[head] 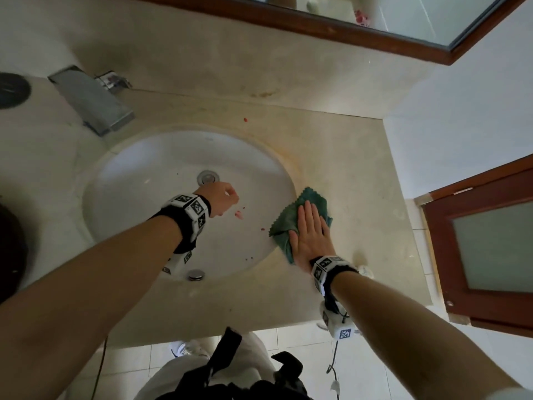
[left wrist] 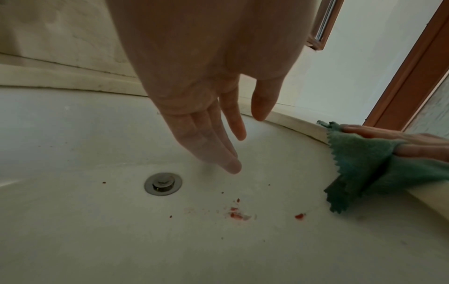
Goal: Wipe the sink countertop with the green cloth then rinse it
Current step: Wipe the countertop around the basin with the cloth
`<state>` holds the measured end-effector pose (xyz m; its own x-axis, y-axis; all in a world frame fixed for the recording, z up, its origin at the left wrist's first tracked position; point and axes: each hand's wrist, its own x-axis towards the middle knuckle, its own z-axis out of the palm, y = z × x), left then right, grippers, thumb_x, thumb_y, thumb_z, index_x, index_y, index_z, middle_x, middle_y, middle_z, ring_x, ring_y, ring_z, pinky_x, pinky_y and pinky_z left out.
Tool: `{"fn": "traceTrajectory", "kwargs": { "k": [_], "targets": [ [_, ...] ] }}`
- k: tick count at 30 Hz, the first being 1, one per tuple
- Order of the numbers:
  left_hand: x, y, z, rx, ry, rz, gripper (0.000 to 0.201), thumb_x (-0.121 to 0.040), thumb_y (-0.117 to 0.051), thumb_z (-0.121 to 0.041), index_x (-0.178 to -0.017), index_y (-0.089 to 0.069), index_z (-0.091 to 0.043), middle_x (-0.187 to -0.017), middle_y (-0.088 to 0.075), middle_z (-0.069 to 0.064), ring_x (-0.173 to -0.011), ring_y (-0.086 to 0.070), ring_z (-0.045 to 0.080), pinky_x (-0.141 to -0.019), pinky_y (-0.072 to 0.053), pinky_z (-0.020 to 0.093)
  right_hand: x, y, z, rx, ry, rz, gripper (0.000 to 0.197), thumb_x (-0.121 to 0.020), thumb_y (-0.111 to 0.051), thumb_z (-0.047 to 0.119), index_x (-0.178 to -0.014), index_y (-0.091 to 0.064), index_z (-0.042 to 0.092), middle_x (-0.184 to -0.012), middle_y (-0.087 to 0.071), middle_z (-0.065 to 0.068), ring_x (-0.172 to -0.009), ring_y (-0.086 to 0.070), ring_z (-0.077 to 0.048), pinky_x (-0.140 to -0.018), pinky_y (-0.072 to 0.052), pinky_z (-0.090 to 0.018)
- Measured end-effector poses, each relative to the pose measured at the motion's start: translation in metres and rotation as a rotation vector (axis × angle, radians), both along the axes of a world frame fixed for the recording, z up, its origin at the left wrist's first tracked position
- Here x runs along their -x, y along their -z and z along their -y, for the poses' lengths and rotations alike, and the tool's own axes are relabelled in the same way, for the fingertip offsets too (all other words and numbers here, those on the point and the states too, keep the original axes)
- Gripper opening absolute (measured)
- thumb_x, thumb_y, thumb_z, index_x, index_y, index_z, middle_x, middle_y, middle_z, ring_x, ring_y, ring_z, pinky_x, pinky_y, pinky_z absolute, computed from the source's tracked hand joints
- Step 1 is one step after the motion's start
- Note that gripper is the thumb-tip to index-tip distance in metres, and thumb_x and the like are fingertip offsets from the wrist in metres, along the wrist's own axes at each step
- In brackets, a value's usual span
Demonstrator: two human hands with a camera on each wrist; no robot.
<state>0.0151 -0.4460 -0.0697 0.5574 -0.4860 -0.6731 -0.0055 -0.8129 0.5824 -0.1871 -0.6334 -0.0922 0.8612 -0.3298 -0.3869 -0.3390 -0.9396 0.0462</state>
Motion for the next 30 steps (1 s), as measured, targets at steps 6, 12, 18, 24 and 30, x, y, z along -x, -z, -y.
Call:
{"fn": "traceTrajectory", "kwargs": {
  "k": [6,12,18,24,30],
  "targets": [
    [-0.023,0.01,0.018,-0.029,-0.013,0.005,0.026,-0.094,-0.049,-0.035,-0.114,-0.058,-0.02,-0.103,-0.07,0.016,-0.091,-0.07,0.036,-0.061,-0.051,0.032,-0.053,0.0,0.043,0.029,-0.068,-0.013,0.07,-0.09,0.012,0.048,-0.15,0.015,0.011,-0.161,0.016,-0.006,-0.149,0.014,-0.022,-0.12,0.007,-0.035],
    [-0.053,0.016,0.026,-0.063,-0.048,0.029,0.019,-0.094,-0.046,-0.032,-0.096,-0.058,-0.018,-0.099,-0.069,0.013,-0.086,-0.07,0.032,-0.058,-0.051,0.031,-0.132,-0.002,0.087,0.026,-0.157,-0.005,0.064,-0.101,-0.009,0.045,-0.153,0.01,0.012,-0.162,0.014,-0.005,-0.149,0.012,-0.021,-0.121,0.003,-0.035],
    [-0.076,0.02,0.014,-0.12,-0.114,0.044,0.03,-0.095,-0.044,-0.03,-0.108,-0.063,-0.011,-0.102,-0.07,0.018,-0.088,-0.069,0.035,-0.075,-0.058,0.042,-0.179,-0.003,0.111,0.028,-0.184,-0.012,0.063,-0.101,-0.009,0.044,-0.153,0.009,0.013,-0.162,0.013,-0.005,-0.149,0.01,-0.02,-0.12,0.003,-0.035],
    [-0.066,0.012,0.011,-0.083,-0.136,0.034,0.029,-0.095,-0.047,-0.032,-0.115,-0.061,-0.017,-0.105,-0.068,0.013,-0.089,-0.069,0.031,-0.075,-0.058,0.04,-0.173,0.0,0.104,0.01,-0.116,0.017,0.063,-0.102,-0.009,0.042,-0.153,0.007,0.011,-0.162,0.012,-0.005,-0.15,0.009,-0.02,-0.121,0.003,-0.035],
    [-0.041,0.005,0.002,-0.06,-0.066,0.074,0.026,-0.092,-0.047,-0.037,-0.104,-0.062,-0.02,-0.098,-0.07,0.01,-0.08,-0.07,0.027,-0.063,-0.055,0.032,-0.126,0.002,0.074,0.007,-0.059,0.052,0.064,-0.101,-0.012,0.042,-0.153,0.005,0.008,-0.162,0.01,-0.008,-0.15,0.008,-0.021,-0.121,0.002,-0.036]
  ]
}}
